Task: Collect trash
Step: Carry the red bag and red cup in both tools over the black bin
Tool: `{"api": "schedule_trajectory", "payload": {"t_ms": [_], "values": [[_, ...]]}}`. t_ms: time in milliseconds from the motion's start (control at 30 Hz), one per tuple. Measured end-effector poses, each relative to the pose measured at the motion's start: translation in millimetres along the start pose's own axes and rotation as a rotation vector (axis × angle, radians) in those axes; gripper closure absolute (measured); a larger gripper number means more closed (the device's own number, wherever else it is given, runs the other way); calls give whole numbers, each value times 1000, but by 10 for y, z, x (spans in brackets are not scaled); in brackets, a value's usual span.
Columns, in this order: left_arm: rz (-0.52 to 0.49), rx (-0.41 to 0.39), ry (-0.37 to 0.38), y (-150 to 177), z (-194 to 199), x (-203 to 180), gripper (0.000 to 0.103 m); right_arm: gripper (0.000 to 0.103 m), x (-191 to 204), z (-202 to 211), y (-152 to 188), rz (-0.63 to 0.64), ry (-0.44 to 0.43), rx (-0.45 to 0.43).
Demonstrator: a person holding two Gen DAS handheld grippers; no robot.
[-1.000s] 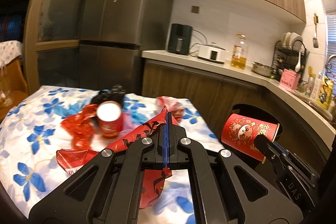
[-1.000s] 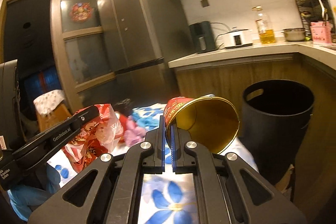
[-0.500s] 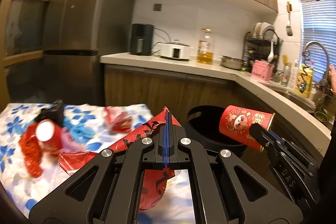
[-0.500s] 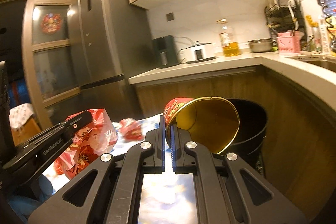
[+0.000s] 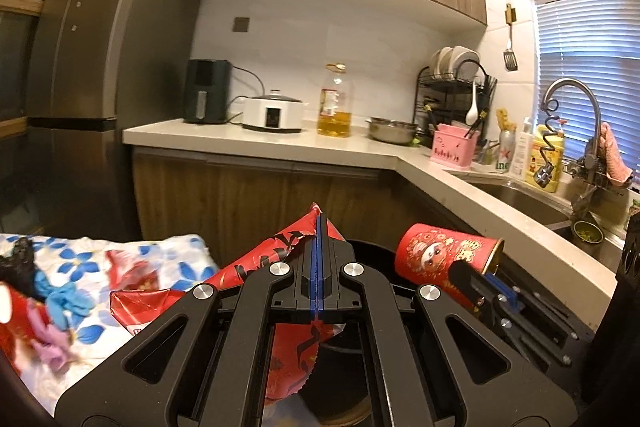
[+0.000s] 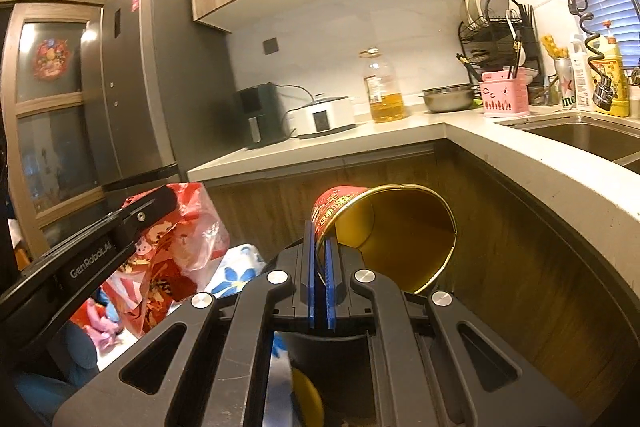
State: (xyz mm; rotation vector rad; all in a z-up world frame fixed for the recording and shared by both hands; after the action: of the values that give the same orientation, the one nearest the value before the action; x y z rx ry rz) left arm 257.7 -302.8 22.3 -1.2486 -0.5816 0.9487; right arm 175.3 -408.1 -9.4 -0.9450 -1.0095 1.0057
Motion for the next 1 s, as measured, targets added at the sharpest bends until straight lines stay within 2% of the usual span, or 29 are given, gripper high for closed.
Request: {"api": "schedule_trajectory", "payload": {"t_ms": [433,700,1000], "values": [[4,32,107,34,-554,-216,103,98,-229,-255,-71,-17,25,7],[24,87,126,161,-841,-177,103,98,-275,-407,-57,-8,30,33],[25,114,155,217,-944,-175,103,98,-294,-504,-67,-10,30,48]]}}
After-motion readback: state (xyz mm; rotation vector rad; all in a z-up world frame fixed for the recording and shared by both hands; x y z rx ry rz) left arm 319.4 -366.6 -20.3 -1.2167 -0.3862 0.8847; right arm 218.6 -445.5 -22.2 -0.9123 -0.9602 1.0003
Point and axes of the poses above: each gripper's, at about its wrist camera, not at the fingertips, and z roughly against the way its jaws point, x to its left, y to its underside, the point moved 4 cm from there along -z, roughly the way its jaws point, and after that the axes turned 2 degrees about x, right-handed, at the moved point
